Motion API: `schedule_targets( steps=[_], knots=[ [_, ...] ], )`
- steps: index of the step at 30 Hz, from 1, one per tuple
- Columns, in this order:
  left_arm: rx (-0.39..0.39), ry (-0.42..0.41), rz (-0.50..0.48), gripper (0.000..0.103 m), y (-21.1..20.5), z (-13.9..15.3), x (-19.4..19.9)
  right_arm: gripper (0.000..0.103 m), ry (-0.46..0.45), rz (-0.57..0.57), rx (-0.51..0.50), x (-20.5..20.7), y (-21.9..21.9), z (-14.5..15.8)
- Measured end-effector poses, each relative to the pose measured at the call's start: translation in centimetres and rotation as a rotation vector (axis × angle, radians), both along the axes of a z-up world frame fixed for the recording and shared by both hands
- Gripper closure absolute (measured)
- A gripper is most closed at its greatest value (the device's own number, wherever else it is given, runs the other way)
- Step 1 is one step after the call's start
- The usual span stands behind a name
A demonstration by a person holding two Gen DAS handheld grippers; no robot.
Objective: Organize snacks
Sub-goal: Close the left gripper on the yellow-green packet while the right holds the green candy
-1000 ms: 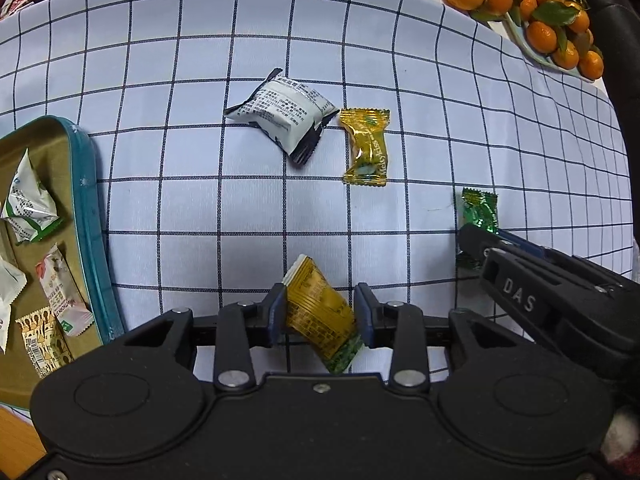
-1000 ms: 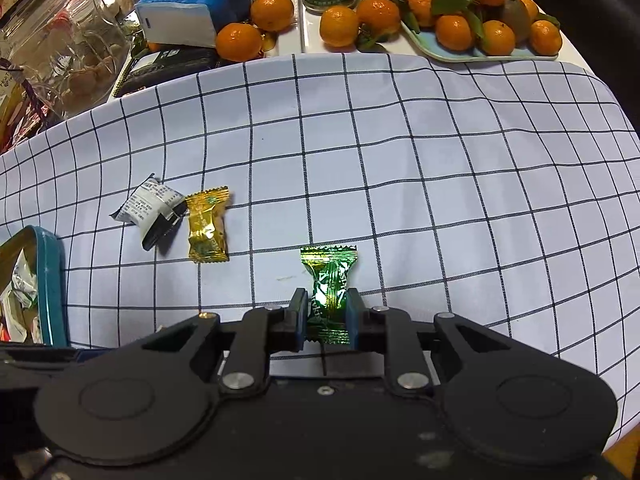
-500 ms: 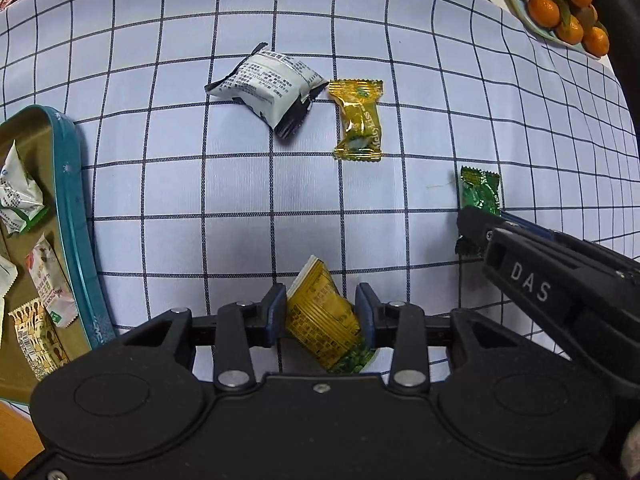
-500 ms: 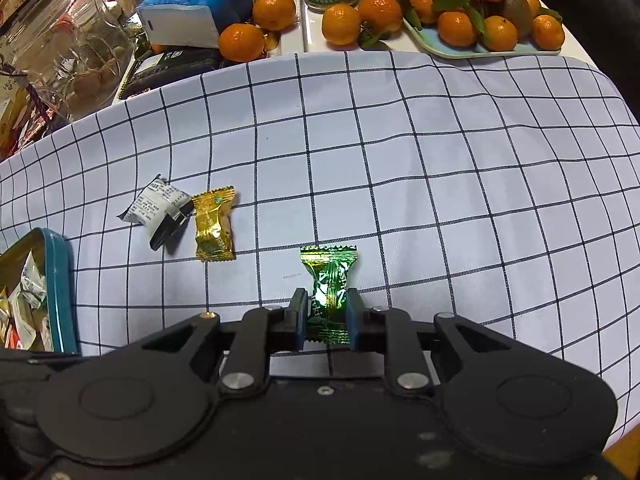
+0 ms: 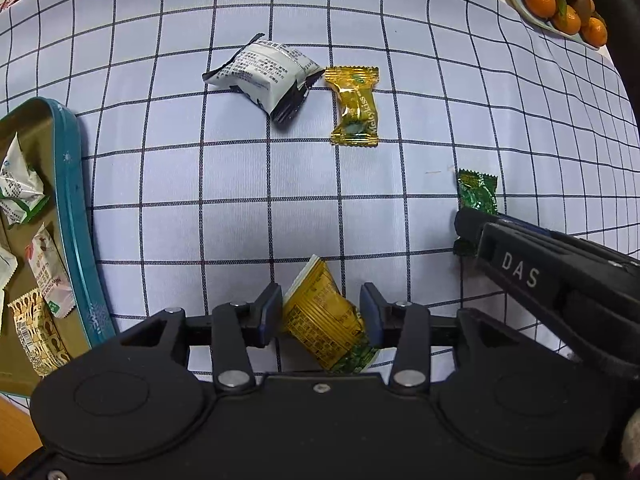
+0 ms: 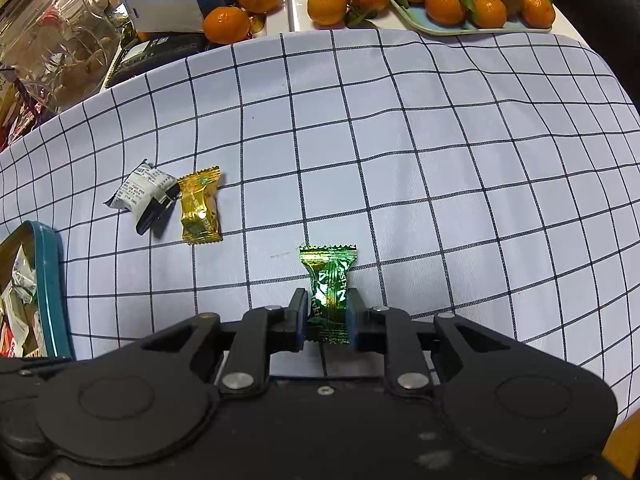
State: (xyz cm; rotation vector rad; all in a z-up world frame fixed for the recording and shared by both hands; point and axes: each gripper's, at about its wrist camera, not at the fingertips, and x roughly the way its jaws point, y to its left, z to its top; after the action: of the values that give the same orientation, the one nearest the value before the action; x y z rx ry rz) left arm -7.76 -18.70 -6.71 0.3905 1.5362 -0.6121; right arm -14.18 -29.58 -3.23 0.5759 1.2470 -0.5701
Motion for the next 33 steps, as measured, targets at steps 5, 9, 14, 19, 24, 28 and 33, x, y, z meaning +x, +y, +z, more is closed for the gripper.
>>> schedule_targets(
  steps=[5, 9, 14, 19, 24, 28, 33],
  knots=[
    [-0.009, 0.019, 0.016, 0.052, 0.6, -0.3, 0.1, 0.081, 0.000, -0.004, 0.006, 0.1, -0.2, 0.0],
    [-0.007, 0.029, 0.020, 0.052, 1.0, -0.6, 0.4, 0.081, -0.003, -0.007, 0.012, 0.0, -0.3, 0.0],
    [0.005, 0.003, -0.002, 0.051, 0.8, -0.9, -0.1, 0.081, -0.011, -0.012, 0.019, -0.2, -0.3, 0.2],
    [0.006, 0.028, -0.002, 0.051, 0.7, -1.4, -0.5, 0.081, -0.017, -0.025, 0.022, -0.3, -0.3, 0.4],
    [-0.006, 0.042, -0.008, 0.053, 1.4, -1.9, -1.0, 0.081, -0.019, -0.033, 0.030, -0.4, -0.5, 0.3],
    [-0.029, -0.031, -0.051, 0.066, 1.2, -0.9, -1.8, 0.081, -0.018, -0.034, 0.032, -0.3, -0.4, 0.3],
    [-0.098, -0.031, -0.009, 0.071, 2.0, 0.5, -0.1, 0.081, -0.024, -0.041, 0.030, -0.3, -0.6, 0.3]
  ],
)
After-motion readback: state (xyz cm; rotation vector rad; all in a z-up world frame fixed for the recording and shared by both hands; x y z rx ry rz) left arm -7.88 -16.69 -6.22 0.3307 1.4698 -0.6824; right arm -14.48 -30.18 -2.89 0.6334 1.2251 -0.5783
